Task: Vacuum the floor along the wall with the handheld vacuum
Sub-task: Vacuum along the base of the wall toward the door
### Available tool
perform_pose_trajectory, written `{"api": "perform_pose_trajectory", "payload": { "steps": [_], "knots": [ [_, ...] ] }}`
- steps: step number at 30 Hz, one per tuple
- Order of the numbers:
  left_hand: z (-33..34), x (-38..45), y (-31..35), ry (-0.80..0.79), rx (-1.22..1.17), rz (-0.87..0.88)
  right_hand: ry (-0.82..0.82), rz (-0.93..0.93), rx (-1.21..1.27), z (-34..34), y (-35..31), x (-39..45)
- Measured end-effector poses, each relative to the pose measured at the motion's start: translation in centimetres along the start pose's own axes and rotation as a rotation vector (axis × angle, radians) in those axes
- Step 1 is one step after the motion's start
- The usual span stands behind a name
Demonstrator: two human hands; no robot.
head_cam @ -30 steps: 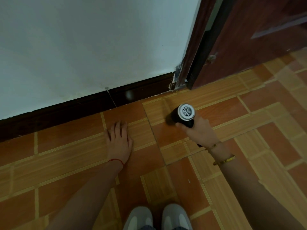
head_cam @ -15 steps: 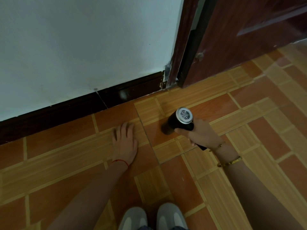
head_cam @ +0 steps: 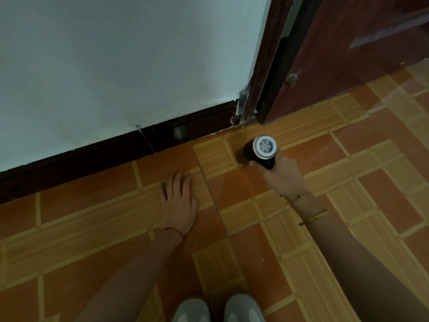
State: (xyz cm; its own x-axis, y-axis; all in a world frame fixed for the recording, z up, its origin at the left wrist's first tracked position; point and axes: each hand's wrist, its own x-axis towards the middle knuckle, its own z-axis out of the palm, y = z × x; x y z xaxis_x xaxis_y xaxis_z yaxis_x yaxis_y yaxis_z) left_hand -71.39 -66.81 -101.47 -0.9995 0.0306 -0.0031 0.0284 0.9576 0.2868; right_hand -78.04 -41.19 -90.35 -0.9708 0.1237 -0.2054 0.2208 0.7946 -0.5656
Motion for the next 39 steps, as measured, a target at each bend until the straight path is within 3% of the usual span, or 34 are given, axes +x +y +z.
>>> {"api": "perform_pose_trajectory", "payload": {
  "steps": [3,6,13,21,30,39],
  "knots": [
    [0.1,0.0,-0.1,0.008,0.005,0.003,0.137,0.029,-0.013,0.0,-0.7,1.7],
    [0.1,0.0,-0.1,0.016,0.011,-0.003,0.165,0.003,-0.045,0.5,-1.6,3.0],
    [-0.1,0.0,0.0,0.036,-0.007,0.002,-0.069,-0.180,0.020,2.9,-3.6,4.1],
    [0.0,0.0,0.1,0.026,0.001,-0.006,0.223,0.055,0.046,1.3,-2.0,5.9],
    [-0.2,0.0,0.1,0.034,-0.008,0.001,-0.024,-0.170,0.139,3.6,-3.9,6.1],
    [-0.1,0.0,0.1,0.013,0.015,-0.010,0.216,0.013,0.074,2.2,-3.1,5.8]
  ]
}}
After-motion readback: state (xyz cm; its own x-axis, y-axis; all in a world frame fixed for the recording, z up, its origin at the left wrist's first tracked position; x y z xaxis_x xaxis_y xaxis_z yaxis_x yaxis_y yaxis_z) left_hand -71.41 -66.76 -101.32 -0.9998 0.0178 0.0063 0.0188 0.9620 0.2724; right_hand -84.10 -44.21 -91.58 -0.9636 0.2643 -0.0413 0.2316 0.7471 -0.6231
